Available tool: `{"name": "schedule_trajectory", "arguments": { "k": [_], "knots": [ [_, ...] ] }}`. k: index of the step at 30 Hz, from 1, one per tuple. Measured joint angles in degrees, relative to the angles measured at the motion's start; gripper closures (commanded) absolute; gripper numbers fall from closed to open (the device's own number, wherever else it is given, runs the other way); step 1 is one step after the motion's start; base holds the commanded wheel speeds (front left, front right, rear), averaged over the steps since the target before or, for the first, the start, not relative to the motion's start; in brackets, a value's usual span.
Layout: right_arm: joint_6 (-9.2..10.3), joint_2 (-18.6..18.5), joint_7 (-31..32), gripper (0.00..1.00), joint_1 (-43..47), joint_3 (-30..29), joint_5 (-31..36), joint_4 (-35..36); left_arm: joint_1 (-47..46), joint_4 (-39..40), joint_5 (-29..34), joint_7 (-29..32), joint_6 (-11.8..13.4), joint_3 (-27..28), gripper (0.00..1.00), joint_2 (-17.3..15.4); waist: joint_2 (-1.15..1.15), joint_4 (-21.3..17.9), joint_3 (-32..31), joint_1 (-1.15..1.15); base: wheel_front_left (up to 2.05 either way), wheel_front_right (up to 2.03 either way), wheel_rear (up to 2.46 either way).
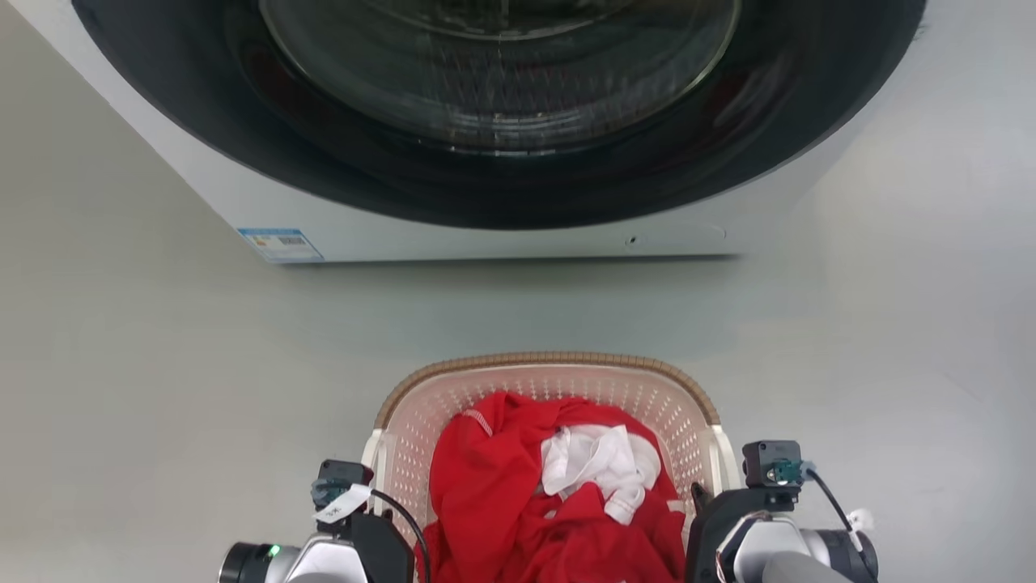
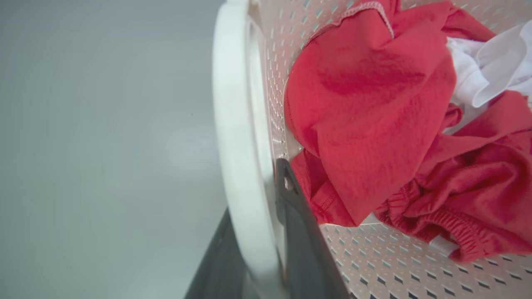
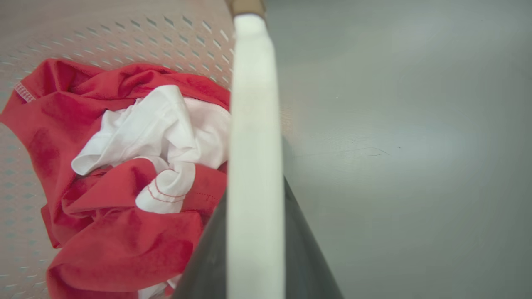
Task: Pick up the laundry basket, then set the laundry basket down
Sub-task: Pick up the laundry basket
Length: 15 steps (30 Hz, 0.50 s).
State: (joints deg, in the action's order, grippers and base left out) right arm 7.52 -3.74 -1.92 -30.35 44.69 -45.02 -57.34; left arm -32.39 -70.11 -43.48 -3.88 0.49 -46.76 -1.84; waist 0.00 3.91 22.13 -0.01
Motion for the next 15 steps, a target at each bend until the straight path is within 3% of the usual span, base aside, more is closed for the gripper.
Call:
{"name": "schedule_trajectory", "arguments": {
  "k": [15],
  "knots": [
    [0.56,-0.24,4.97,1.0,5.8,6.83,-6.62,1.51,6.47,-1.38,-2.26,3.87,-0.81,-1.0,1.0,-0.25,0.0,-1.17,-11.0,-0.01,0.0,0.0,0.0]
  ]
}}
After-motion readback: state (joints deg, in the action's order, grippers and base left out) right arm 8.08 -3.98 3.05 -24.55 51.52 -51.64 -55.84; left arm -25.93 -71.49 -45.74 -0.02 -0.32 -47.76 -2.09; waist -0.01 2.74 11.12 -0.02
